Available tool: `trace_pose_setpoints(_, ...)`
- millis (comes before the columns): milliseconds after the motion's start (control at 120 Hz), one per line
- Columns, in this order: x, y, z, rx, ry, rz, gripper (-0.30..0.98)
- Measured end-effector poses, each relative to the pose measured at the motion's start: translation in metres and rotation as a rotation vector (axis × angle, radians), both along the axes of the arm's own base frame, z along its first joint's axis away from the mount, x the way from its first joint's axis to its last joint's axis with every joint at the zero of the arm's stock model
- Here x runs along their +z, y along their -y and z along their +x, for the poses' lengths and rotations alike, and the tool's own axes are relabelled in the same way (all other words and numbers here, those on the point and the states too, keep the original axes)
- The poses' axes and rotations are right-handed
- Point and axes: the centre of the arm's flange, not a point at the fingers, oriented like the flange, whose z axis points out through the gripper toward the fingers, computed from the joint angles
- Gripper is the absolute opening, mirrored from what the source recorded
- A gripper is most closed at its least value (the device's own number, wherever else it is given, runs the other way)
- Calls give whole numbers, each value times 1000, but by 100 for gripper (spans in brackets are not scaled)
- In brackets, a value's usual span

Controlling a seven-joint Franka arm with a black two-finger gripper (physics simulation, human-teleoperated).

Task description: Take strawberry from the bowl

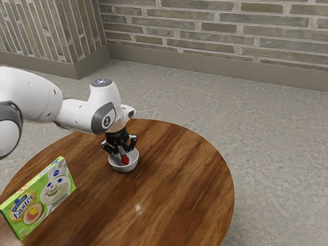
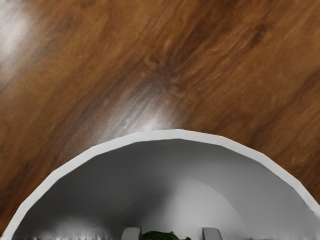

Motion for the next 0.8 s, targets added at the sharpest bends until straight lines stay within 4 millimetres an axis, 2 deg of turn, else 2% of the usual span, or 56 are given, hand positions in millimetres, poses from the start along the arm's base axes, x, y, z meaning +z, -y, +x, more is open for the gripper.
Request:
trace_pose_setpoints(83,18,4,-8,2,17,-9,-5)
trace_pose_setpoints(183,33,19,-35,-12,9,-31,-6)
trace_pose_setpoints(317,29,47,-86,-49,-45,-57,-5)
trace_pose_setpoints(425,34,60,-112,-68,-56,-71,-4)
trace_pose_setpoints(550,26,72,-149,-89,-98,-83,-3)
trace_pose_setpoints(675,22,83,-160,-111,-114,-83,-2)
trace_pose_setpoints(800,26,92,-161,-133,-106,-96,25)
